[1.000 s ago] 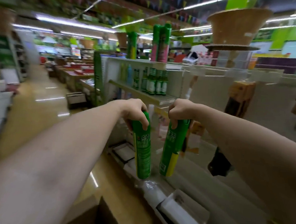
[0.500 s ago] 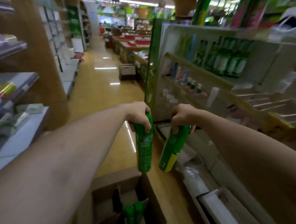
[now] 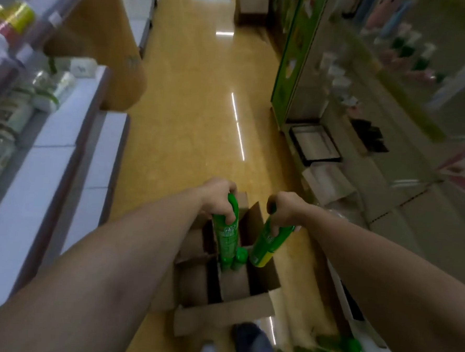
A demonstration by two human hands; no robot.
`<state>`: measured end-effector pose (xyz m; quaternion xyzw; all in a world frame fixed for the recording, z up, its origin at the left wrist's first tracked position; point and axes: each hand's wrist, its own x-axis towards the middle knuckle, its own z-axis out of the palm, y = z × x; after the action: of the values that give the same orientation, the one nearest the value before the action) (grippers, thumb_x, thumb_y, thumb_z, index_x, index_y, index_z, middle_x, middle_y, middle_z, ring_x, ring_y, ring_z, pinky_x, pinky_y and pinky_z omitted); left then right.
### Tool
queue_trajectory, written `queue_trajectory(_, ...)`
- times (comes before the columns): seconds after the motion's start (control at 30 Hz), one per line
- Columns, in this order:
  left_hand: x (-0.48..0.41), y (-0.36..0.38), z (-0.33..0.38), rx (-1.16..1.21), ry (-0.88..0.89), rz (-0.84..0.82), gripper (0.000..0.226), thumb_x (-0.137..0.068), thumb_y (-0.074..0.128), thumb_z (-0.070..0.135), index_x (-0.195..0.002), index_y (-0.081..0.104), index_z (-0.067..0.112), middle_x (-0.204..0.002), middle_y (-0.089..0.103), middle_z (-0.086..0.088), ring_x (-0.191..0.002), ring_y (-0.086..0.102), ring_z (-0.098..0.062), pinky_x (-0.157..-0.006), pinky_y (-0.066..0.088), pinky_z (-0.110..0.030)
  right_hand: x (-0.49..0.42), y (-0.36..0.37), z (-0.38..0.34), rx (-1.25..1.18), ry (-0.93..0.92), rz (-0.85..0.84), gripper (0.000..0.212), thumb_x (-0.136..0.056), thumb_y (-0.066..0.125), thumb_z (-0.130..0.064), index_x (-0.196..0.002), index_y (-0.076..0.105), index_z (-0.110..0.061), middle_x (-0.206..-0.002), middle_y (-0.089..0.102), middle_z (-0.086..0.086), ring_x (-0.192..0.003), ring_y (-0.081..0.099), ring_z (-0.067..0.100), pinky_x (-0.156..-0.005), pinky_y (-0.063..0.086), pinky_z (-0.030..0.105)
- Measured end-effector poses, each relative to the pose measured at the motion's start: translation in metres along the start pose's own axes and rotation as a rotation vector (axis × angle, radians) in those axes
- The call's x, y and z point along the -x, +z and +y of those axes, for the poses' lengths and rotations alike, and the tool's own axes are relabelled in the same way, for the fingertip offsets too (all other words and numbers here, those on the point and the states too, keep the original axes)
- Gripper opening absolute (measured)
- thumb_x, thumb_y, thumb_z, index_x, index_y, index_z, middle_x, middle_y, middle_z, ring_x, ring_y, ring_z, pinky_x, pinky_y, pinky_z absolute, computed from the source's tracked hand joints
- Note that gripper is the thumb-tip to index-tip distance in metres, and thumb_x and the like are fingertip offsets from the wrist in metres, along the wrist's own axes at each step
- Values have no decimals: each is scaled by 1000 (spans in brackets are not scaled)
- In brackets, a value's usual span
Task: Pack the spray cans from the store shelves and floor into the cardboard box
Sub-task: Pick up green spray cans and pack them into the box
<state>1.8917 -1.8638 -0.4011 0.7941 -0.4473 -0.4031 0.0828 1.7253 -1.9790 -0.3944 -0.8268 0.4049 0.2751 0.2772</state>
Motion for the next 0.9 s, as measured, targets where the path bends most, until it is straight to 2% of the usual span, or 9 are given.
queue_trajectory(0.13, -34, 46, -28, 5, -49, -52, 54, -63, 92, 19, -105, 58, 21, -104, 57, -3, -85, 59, -18, -47, 47, -25, -47, 41, 12, 114, -55, -49, 62, -66, 92, -17, -118, 59, -17, -114, 60, 5, -105, 61, 26, -82, 61, 39)
queue_trajectory(0.2, -52, 71, -41, 4, -69, -65, 56, -60, 93, 23, -103, 58, 24, -104, 57, -2, -87, 58, -18, -53, 46, -28, -69, 64, 25, 137, -92, -51, 62, -64, 93, -20, -117, 61, -17, -110, 60, 4, -107, 61, 25, -81, 57, 34)
queue_trajectory(0.33, -84, 118, -61, 5, -101, -79, 60, -59, 94, 30, -105, 56, 26, -106, 51, 1, -93, 53, -21, -67, 49, -33, -113, 99, 55, 123, -127, -51, 61, -66, 90, -22, -118, 59, -18, -116, 59, 9, -109, 59, 28, -86, 55, 37)
queue_trajectory(0.47, -109, 168, -81, 59, -153, -97, 63, -63, 94, 32, -106, 49, 29, -108, 45, 2, -94, 49, -21, -66, 40, -32, -151, 138, 85, 86, -138, -36, 61, -78, 81, -17, -132, 54, -20, -122, 56, 9, -110, 56, 29, -89, 55, 37)
queue_trajectory(0.57, -127, 204, -100, 97, -179, -83, 62, -64, 92, 29, -108, 47, 29, -112, 44, 1, -96, 51, -22, -72, 42, -32, -178, 167, 106, 55, -116, -41, 64, -81, 79, -18, -138, 50, -22, -126, 54, 9, -114, 53, 31, -94, 53, 40)
queue_trajectory(0.73, -153, 266, -125, 134, -226, -48, 59, -70, 88, 27, -110, 45, 29, -118, 39, 3, -99, 52, -22, -75, 43, -32, -224, 205, 132, 70, -127, -51, 52, -82, 77, -18, -128, 53, -22, -119, 54, 12, -109, 52, 32, -82, 50, 36)
queue_trajectory(0.83, -172, 299, -138, 86, -219, -39, 63, -74, 84, 24, -125, 47, 22, -130, 39, -3, -105, 52, -25, -80, 45, -33, -252, 227, 142, 25, -118, -32, 47, -83, 74, -16, -125, 55, -21, -116, 54, 12, -105, 52, 31, -75, 46, 33)
queue_trajectory(0.9, -184, 318, -146, 41, -234, -41, 69, -76, 82, 25, -133, 44, 21, -138, 37, -5, -109, 51, -26, -86, 51, -36, -271, 241, 146, -25, -111, -22, 44, -83, 74, -16, -123, 57, -21, -115, 55, 10, -104, 53, 29, -77, 49, 34)
